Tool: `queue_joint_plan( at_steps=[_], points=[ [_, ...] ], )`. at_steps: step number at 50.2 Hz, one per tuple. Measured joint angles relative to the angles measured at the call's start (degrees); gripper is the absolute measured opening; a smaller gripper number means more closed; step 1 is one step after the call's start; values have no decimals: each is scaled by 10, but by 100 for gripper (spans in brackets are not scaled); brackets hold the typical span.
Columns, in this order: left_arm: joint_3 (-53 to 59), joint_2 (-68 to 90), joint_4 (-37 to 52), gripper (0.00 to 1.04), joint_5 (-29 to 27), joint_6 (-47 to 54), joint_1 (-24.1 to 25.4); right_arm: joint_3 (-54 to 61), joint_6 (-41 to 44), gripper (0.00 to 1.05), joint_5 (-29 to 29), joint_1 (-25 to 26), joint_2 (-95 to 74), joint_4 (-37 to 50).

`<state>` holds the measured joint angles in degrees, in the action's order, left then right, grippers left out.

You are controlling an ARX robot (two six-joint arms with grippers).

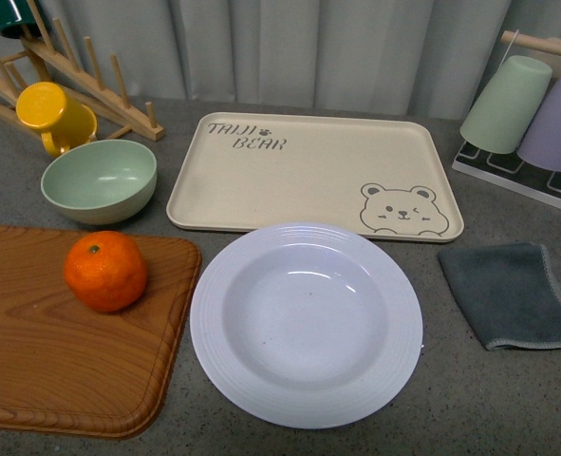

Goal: Place orange and plate with both arms

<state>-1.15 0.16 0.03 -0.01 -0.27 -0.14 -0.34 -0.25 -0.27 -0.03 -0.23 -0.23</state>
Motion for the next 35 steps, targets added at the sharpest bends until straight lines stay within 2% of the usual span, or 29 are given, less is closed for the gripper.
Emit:
queue_joint_plan(
  at_steps=[35],
  points=[
    [0, 0, 0, 98, 0, 0, 0, 0, 0, 96, 0, 0, 0, 0]
  ],
)
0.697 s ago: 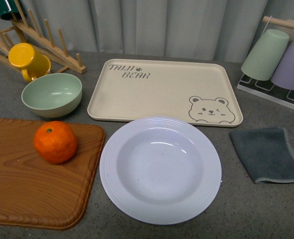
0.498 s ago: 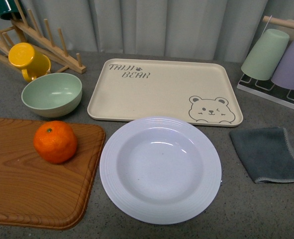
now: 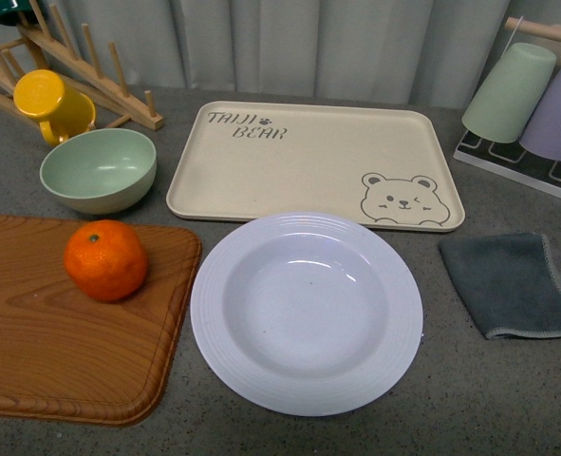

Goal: Place orange and plate with both arms

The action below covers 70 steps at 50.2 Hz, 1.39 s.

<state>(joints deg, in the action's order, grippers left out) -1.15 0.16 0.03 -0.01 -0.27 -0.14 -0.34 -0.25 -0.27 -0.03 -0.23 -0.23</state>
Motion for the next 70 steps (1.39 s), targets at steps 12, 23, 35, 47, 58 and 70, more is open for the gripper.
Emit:
queue_joint_plan(
  at_steps=[12, 23, 35, 47, 58, 70],
  points=[
    [0, 0, 0, 98, 0, 0, 0, 0, 0, 96, 0, 0, 0, 0],
    [0, 0, 0, 98, 0, 0, 0, 0, 0, 96, 0, 0, 0, 0],
    [0, 0, 0, 98, 0, 0, 0, 0, 0, 96, 0, 0, 0, 0],
    [0, 0, 0, 98, 0, 0, 0, 0, 0, 96, 0, 0, 0, 0],
    [0, 0, 0, 98, 0, 0, 0, 0, 0, 96, 0, 0, 0, 0],
    [0, 0, 0, 98, 0, 0, 0, 0, 0, 96, 0, 0, 0, 0]
  ],
)
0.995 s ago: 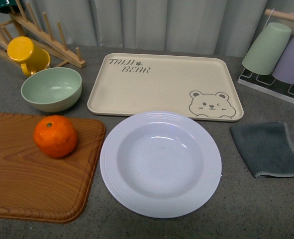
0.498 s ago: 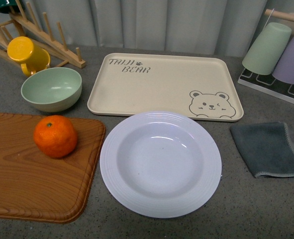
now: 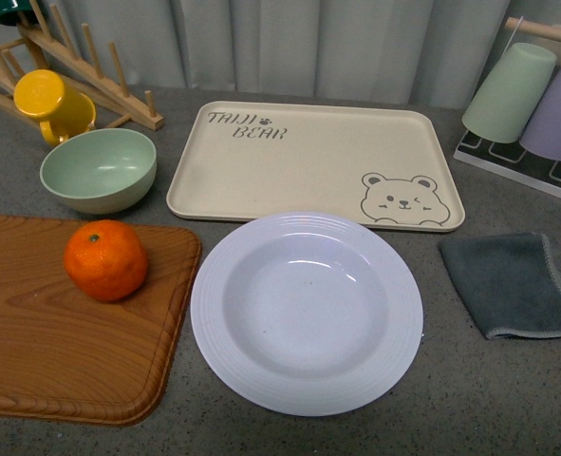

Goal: Place orange and plate with both arms

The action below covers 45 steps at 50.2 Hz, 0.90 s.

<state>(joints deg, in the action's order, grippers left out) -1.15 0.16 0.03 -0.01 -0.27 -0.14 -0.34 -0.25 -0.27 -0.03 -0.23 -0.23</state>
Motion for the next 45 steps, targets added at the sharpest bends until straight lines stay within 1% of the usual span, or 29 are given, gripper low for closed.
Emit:
queue_joint_plan(
  at_steps=[23, 24, 25, 26, 27, 28, 29, 30, 31, 35, 37, 39, 45],
  points=[
    [0, 0, 0, 98, 0, 0, 0, 0, 0, 96, 0, 0, 0, 0],
    [-1, 4, -5, 98, -19, -3, -6, 0, 0, 96, 0, 0, 0, 0],
    [-6, 14, -21, 98, -65, -15, -18, 0, 0, 96, 0, 0, 0, 0],
    [-19, 43, -46, 98, -144, -37, -45, 0, 0, 96, 0, 0, 0, 0],
    [-24, 70, -47, 98, -191, -47, -59, 0, 0, 96, 0, 0, 0, 0],
    [-30, 112, -37, 98, -251, -65, -72, 0, 0, 96, 2, 0, 0, 0],
    [-32, 152, -14, 98, -288, -77, -73, 0, 0, 96, 2, 0, 0, 0],
    [-33, 180, 5, 98, -307, -80, -73, 0, 0, 96, 1, 0, 0, 0],
    [-38, 225, 43, 98, -322, -82, -71, 0, 0, 96, 1, 0, 0, 0],
    [-66, 352, 141, 98, -306, -104, -58, 0, 0, 96, 0, 0, 0, 0],
    [-97, 446, 202, 98, -285, -116, -57, 0, 0, 96, 0, 0, 0, 0],
    [-119, 506, 236, 98, -266, -124, -57, 0, 0, 96, 1, 0, 0, 0],
    [-191, 662, 258, 98, -193, -153, -64, 0, 0, 96, 2, 0, 0, 0]
  ],
)
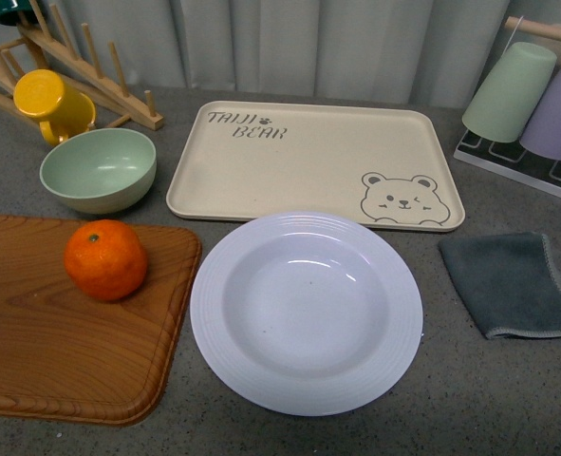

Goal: Place orange and plate with both arms

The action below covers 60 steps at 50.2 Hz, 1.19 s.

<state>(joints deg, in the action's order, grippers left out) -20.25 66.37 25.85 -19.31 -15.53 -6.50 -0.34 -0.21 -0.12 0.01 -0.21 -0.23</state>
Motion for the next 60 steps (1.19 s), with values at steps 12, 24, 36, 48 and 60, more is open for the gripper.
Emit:
queue_joint_plan(
  at_steps=[12, 24, 36, 48, 60],
  points=[
    [-116, 213, 6, 98, 76, -3, -19, 0, 0, 96, 0, 0, 0, 0],
    [-181, 324, -28, 98, 110, 2, -23, 0, 0, 96, 0, 0, 0, 0],
    [-220, 381, -66, 98, 109, 24, -24, 0, 0, 96, 0, 0, 0, 0],
    [-232, 393, -127, 98, 144, 24, -29, 0, 0, 96, 0, 0, 0, 0],
    [-237, 423, -129, 98, 150, 32, -39, 0, 0, 96, 0, 0, 0, 0]
  ],
)
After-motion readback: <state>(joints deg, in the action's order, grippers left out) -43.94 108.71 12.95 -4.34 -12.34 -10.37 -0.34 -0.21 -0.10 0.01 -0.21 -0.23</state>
